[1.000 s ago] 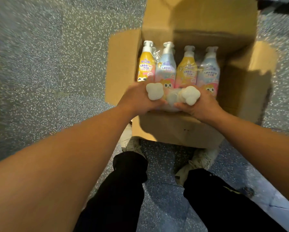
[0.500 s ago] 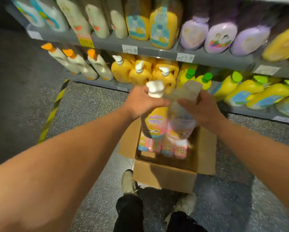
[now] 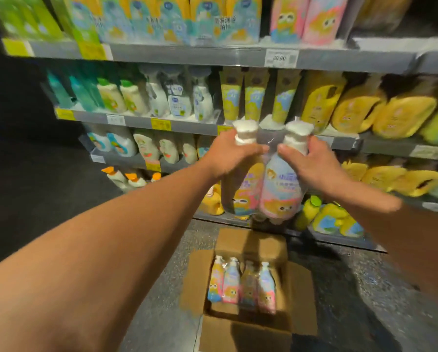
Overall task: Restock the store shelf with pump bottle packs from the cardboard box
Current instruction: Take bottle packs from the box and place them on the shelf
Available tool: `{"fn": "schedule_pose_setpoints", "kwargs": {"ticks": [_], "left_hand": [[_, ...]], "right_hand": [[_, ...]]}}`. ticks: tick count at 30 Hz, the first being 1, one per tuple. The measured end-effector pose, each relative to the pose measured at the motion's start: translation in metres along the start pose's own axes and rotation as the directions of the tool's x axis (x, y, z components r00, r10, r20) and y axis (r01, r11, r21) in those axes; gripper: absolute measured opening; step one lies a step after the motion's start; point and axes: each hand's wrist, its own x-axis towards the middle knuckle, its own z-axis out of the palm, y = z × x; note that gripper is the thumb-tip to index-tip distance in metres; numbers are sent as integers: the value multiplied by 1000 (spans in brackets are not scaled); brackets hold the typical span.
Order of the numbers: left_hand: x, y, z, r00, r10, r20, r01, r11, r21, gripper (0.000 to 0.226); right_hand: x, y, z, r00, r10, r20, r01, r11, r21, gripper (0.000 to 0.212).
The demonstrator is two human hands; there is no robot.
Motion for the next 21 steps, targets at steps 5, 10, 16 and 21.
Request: {"fn": "schedule_pose_setpoints", "kwargs": {"ticks": [5, 10, 16, 21], "left_hand": [[-8, 46, -2, 992, 72, 103, -77, 996, 46, 8], [-14, 92, 7, 986, 106, 129, -114, 992, 56, 25], [-20, 150, 34, 983, 158, 95, -164, 985, 53, 30], [-21, 194, 67, 975, 204, 93, -210, 976, 63, 39]], "right_hand": [[-18, -31, -21, 999, 3, -49, 0, 998, 57, 40], [-31, -65, -58, 995, -34, -93, 40, 997, 60, 18], [-36, -92, -116, 988, -61, -145, 64, 998, 15, 10], [-34, -104, -169, 984, -113, -139, 113, 994, -12, 28]]}}
